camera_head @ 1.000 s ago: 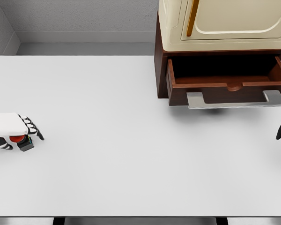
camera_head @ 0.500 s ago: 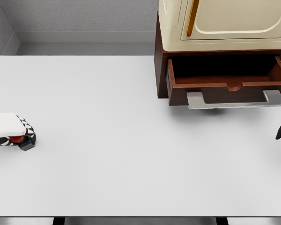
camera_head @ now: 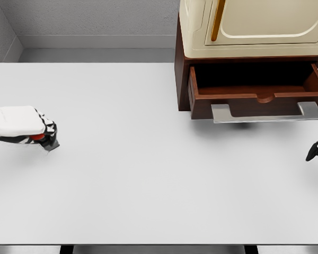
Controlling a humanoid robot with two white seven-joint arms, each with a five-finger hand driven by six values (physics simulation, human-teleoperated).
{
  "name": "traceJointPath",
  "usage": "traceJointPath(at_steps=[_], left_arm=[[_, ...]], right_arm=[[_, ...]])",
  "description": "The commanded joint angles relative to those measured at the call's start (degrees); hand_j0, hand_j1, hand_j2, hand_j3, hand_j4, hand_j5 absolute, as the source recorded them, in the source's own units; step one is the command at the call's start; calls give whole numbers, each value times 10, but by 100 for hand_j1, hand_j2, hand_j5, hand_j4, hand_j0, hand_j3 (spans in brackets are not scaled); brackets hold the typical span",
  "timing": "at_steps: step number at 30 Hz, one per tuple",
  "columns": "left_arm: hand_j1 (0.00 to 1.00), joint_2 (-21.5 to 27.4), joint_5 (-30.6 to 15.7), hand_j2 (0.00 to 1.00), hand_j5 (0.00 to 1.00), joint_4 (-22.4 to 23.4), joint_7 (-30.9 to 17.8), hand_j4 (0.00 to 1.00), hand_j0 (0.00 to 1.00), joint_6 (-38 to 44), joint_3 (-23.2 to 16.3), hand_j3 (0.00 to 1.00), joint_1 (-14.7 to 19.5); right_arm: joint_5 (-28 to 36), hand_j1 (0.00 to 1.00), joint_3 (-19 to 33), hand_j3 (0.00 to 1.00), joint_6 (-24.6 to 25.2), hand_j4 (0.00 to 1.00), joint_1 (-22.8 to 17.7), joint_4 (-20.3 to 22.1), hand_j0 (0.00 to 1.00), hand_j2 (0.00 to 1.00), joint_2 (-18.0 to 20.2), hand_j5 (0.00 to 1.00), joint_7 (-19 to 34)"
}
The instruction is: Put the switch into the drawer with left arm, and close the drawer with right arm
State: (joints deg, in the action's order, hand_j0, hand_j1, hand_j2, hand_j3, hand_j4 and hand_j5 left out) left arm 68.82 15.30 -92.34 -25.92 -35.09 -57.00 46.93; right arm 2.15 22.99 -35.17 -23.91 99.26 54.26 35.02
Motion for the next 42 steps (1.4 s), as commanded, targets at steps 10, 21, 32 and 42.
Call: traceJointPath(at_steps=[10,21,32,42], left_arm=[[41,-157,-23,41,41,-5,1,41,41,1,7,41,26],[41,-255,-118,41,41,-4,2,41,41,1,10,41,78],[41,-300,-150,41,41,-1,0,41,41,1,15,41,138],[40,-410,-143,40,40,63,-2,40,40,1,12,40,185]], right_arm=[[3,49,4,49,2,49,-25,9,49,49,24,49,0],[2,55,13,55,2,55,-25,8,55,55,25,55,0],[2,56,11,56,2,56,-25,8,56,56,25,56,0],[2,60,10,60,2,60,-25,8,60,60,25,60,0]])
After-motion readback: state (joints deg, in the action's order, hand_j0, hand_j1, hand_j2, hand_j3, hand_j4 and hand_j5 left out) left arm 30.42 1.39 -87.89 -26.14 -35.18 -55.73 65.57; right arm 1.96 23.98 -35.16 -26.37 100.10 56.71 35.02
